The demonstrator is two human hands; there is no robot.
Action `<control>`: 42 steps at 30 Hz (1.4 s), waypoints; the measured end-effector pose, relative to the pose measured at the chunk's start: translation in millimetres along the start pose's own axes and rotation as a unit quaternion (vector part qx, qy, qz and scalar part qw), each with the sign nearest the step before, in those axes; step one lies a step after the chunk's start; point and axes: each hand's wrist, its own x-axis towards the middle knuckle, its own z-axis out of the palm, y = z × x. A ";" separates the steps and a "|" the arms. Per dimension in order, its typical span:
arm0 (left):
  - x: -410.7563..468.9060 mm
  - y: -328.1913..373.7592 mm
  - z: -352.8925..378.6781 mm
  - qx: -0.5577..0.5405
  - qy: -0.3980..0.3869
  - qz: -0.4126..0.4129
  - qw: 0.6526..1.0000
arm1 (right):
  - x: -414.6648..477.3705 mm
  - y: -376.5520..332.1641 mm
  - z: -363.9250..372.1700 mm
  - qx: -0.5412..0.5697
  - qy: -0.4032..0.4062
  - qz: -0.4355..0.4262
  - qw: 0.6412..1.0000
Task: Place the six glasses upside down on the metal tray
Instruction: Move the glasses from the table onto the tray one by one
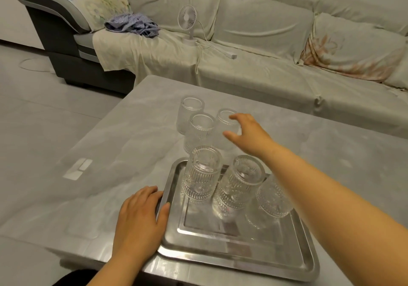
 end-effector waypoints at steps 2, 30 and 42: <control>-0.1 -0.3 0.3 0.003 -0.002 -0.001 1.000 | 18.6 7.5 -1.0 -0.014 -0.004 0.036 0.999; -0.6 1.5 1.5 0.012 0.008 -0.001 1.000 | 7.9 10.5 -48.4 0.149 0.182 0.016 0.972; -8.6 10.7 -9.8 -0.012 -0.018 -0.020 1.000 | -164.4 18.8 -97.5 0.153 -0.010 -0.023 0.988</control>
